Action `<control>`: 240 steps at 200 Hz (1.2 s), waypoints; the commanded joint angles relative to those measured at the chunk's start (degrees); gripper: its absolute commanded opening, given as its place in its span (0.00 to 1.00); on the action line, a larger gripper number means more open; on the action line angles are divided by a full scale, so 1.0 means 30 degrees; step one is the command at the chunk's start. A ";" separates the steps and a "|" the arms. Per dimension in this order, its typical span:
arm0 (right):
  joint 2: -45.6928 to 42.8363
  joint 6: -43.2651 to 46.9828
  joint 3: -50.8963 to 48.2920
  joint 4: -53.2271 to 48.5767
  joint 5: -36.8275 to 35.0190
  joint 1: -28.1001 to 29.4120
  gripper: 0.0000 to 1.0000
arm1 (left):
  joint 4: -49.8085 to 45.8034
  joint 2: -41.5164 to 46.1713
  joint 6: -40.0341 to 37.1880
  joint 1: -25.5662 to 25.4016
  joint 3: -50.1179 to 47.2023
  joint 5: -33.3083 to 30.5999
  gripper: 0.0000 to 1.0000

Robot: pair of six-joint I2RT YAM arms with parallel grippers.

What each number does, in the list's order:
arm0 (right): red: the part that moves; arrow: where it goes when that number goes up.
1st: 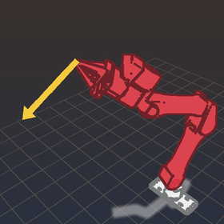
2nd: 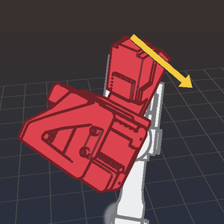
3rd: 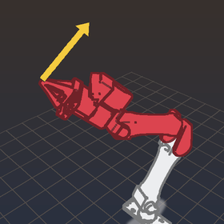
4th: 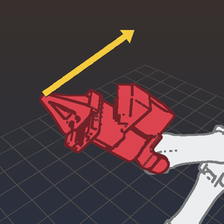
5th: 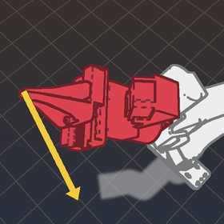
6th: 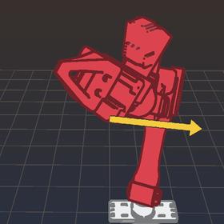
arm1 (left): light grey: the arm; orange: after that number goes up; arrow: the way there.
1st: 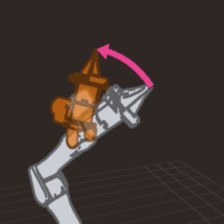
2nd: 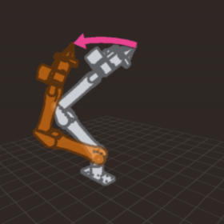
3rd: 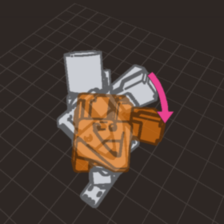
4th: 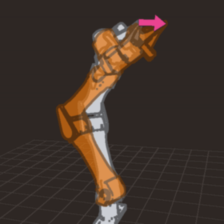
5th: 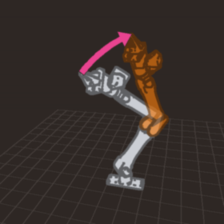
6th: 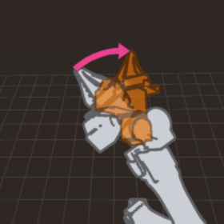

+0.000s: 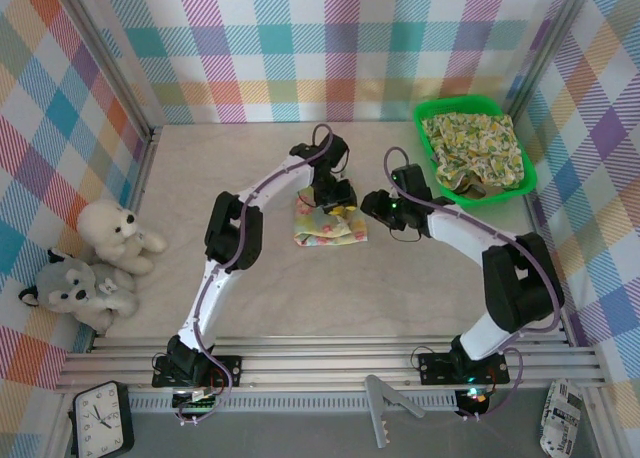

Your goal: Fold and stack the skirts

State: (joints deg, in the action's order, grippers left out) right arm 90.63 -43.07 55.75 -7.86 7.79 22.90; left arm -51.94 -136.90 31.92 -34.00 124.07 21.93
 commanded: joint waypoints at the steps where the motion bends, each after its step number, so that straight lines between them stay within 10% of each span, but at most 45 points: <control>1: -0.0225 -0.0087 -0.0418 0.0048 -0.0660 -0.0044 0.50 | 0.1377 0.2190 0.0467 0.0053 0.0577 0.1621 0.55; 29: 0.0349 -0.0113 -0.0832 0.1588 0.1989 -0.0007 0.43 | 0.1245 0.3781 -0.0006 0.0962 -0.0815 -0.0939 0.86; 70: 0.2084 0.0174 0.0520 0.2689 0.4463 0.1517 0.10 | 0.1271 0.3832 -0.1149 0.3608 -0.1604 0.0491 0.99; 154: 0.5765 -0.1901 0.2354 0.1650 0.1575 0.2889 0.00 | 0.0972 -0.1370 -0.2526 0.4770 0.2164 0.5602 1.00; 240: 0.7935 0.0928 0.3022 -0.0585 0.2604 0.0232 0.00 | 0.2714 0.0002 -0.1208 0.4860 -0.5197 -0.0185 1.00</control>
State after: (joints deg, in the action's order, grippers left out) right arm 112.09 -45.28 64.42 -3.03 16.58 26.22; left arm -43.55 -139.26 25.93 -19.53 119.39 31.22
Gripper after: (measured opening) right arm 0.054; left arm 0.998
